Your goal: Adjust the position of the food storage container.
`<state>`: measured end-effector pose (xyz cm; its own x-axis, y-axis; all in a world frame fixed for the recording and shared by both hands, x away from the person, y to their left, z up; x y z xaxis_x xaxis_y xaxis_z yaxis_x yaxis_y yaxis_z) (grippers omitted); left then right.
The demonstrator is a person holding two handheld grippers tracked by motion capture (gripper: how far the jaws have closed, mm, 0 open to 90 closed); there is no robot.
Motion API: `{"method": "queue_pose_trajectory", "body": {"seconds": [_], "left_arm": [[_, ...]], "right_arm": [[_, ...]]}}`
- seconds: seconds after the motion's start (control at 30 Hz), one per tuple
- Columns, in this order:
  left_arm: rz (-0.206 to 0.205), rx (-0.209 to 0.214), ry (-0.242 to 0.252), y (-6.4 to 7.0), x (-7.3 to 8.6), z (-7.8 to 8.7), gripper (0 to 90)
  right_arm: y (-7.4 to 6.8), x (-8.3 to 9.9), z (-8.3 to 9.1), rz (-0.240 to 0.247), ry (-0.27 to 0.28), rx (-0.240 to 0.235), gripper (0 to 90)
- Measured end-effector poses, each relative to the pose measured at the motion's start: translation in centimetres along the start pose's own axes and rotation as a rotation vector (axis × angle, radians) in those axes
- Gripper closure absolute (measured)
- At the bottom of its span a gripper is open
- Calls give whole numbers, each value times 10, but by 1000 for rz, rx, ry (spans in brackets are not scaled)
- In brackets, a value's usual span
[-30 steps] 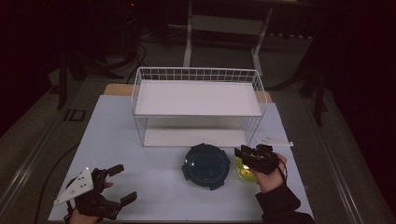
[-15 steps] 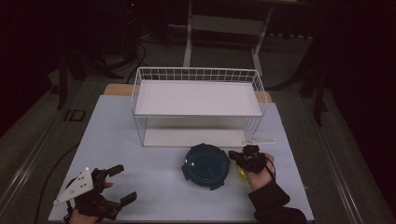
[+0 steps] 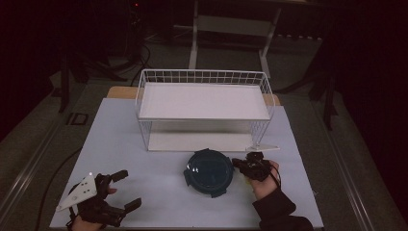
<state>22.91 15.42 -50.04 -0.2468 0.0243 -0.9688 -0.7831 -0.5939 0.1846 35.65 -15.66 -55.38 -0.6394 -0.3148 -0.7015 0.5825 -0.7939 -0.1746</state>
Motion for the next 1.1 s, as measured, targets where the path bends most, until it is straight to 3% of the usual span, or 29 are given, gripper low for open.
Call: {"method": "queue_pose_trajectory", "body": {"seconds": [0.47, 0.57, 0.63, 0.7, 0.83, 1.1], "left_arm": [[-1, 3, -2, 0, 0, 0, 0], [-3, 0, -2, 1, 0, 0, 0], [-2, -1, 0, 1, 0, 1, 0], [-1, -2, 1, 0, 0, 1, 0], [2, -1, 4, 0, 0, 1, 0], [0, -3, -7, 0, 1, 0, 0]], "right_arm": [[-39, 5, -6, 35, -28, -102, 900], [-37, 4, -5, 20, -24, -114, 900], [-30, 3, -7, 24, -26, -87, 900], [-28, 3, -10, 14, -34, -90, 900], [-34, 4, -12, 31, -38, -89, 900], [-40, 3, -13, 16, -37, -112, 900]]}}
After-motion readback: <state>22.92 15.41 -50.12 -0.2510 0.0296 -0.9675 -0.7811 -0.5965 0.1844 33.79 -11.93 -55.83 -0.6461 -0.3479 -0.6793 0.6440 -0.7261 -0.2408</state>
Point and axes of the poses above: each handheld gripper's, and its own axes: z roughly backward along the jaws, x roughly out of its underside, y roughly to its right, the point moved 10 cm from there along -z, roughly forward along the jaws, and after that the axes turned 1 degree about -y, right-handed, at the moved point
